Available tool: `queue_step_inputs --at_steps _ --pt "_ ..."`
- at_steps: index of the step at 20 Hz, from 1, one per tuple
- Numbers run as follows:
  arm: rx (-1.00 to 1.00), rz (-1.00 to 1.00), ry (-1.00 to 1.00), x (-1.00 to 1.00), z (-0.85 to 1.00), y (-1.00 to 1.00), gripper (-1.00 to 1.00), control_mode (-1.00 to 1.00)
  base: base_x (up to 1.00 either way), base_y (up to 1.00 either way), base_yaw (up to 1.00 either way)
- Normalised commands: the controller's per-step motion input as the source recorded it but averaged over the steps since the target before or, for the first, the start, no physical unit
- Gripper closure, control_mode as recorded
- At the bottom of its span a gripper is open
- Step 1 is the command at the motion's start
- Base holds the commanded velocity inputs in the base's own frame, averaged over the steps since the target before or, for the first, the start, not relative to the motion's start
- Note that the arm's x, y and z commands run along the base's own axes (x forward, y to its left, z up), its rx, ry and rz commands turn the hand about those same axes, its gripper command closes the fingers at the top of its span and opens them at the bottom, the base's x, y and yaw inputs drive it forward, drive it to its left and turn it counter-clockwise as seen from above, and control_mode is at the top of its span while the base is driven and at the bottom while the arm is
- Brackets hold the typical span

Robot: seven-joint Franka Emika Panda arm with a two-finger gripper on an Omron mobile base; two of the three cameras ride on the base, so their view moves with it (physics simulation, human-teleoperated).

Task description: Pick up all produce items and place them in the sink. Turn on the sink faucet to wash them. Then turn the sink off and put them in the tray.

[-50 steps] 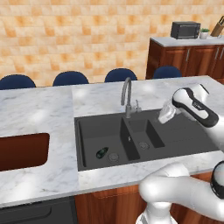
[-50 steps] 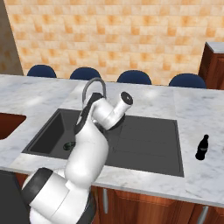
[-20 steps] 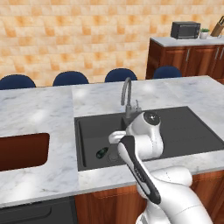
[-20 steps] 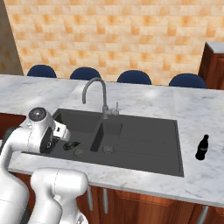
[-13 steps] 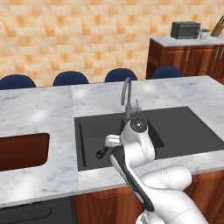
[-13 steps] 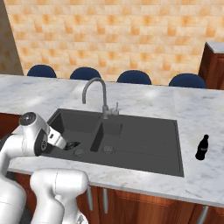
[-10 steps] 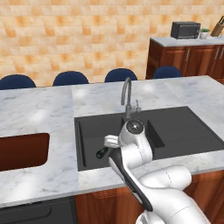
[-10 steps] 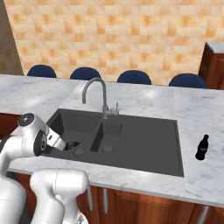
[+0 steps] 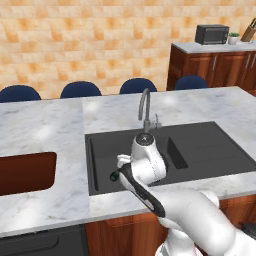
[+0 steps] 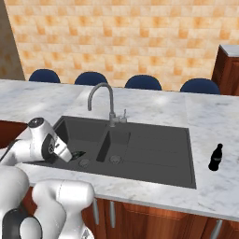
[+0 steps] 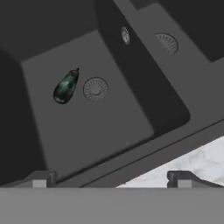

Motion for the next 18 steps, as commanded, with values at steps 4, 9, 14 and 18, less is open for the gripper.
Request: queue_step_inputs --at_steps 4,9,14,18 --pt "0.0 -0.01 0.18 0.49 -0.25 0.12 -1.0 -1.0 0.0 0.0 0.0" --pt "-0.04 -0.06 0.04 0.46 -0.3 0.3 -1.0 -1.0 0.0 0.0 0.0" --pt "0.0 -0.06 0.09 0.45 -0.24 0.17 -1.0 -1.0 0.0 0.0 0.0" --pt "0.0 0.0 0.12 0.39 -0.27 0.03 -1.0 -1.0 0.0 0.0 0.0"
